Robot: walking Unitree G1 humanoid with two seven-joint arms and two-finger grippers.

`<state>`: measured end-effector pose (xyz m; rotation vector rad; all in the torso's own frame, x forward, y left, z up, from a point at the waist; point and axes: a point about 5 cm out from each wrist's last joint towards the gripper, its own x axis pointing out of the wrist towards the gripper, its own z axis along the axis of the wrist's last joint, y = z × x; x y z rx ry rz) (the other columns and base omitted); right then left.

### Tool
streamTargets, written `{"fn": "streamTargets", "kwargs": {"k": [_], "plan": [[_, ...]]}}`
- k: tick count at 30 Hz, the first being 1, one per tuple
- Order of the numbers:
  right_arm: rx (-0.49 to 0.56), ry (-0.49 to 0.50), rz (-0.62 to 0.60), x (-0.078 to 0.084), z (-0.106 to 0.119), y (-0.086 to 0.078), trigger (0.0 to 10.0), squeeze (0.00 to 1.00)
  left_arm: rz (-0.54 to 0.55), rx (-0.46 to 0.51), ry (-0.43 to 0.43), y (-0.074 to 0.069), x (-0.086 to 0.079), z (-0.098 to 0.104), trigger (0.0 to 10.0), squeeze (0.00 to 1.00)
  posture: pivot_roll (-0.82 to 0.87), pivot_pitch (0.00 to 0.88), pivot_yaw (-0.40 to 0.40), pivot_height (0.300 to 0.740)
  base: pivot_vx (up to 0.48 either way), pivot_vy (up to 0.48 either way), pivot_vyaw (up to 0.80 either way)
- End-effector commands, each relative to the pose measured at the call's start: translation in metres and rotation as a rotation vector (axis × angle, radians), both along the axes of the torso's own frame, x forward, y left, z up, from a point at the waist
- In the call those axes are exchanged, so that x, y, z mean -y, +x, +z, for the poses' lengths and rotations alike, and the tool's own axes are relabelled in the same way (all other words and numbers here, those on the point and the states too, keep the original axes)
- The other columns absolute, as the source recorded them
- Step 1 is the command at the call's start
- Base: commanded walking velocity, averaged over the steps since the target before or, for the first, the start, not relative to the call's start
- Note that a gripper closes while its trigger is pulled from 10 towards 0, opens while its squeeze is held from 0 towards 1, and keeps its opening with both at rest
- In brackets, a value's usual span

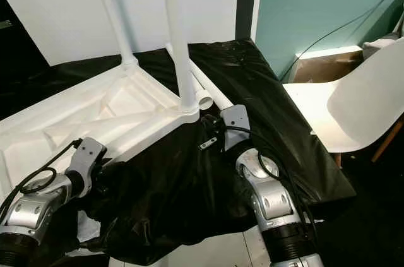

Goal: Building children table

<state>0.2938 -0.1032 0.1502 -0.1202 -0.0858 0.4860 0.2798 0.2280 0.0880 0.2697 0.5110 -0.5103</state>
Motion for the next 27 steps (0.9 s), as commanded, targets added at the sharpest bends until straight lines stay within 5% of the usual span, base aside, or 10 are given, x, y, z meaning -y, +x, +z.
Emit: {"fn": "streamTargets", "kwargs": {"k": [1,7,14,15,22,25,27], "plan": [[-0.009,0.005,0.009,-0.001,0.0,-0.002,10.0,0.0,0.312,-0.088,0.176,-0.013,-0.038,-0.028,0.0,0.0,-0.02,0.0,0.045,0.74,0.0,0.0,0.0],[-0.015,0.002,0.013,-0.001,-0.001,-0.002,10.0,0.0,0.457,-0.041,0.165,-0.005,-0.048,-0.019,0.0,0.0,-0.02,0.0,0.046,0.74,0.0,0.0,0.0],[-0.019,-0.001,0.011,0.0,-0.001,-0.003,10.0,0.0,0.539,-0.004,0.075,0.001,-0.037,-0.012,0.0,0.0,-0.03,0.0,0.049,0.74,0.0,0.0,0.0],[-0.021,-0.003,0.011,0.0,-0.002,-0.004,10.0,0.0,0.536,-0.001,0.009,0.004,-0.022,-0.011,0.0,0.0,-0.03,0.0,0.048,0.74,0.0,0.0,0.0],[-0.023,-0.007,0.011,0.001,-0.002,-0.004,10.0,0.0,0.443,-0.022,-0.092,0.007,0.017,-0.014,0.0,0.0,-0.03,0.0,0.048,0.74,0.0,0.0,0.0],[-0.022,-0.009,0.013,0.001,-0.001,-0.003,10.0,0.0,0.247,-0.03,-0.141,0.004,0.054,-0.013,0.0,0.0,-0.03,0.0,0.05,0.74,0.0,0.0,0.0],[-0.021,-0.009,0.013,0.001,-0.001,-0.003,10.0,0.0,0.192,-0.008,-0.144,0.003,0.062,-0.011,0.0,0.0,-0.04,0.0,0.05,0.74,0.0,0.0,0.0]]}}
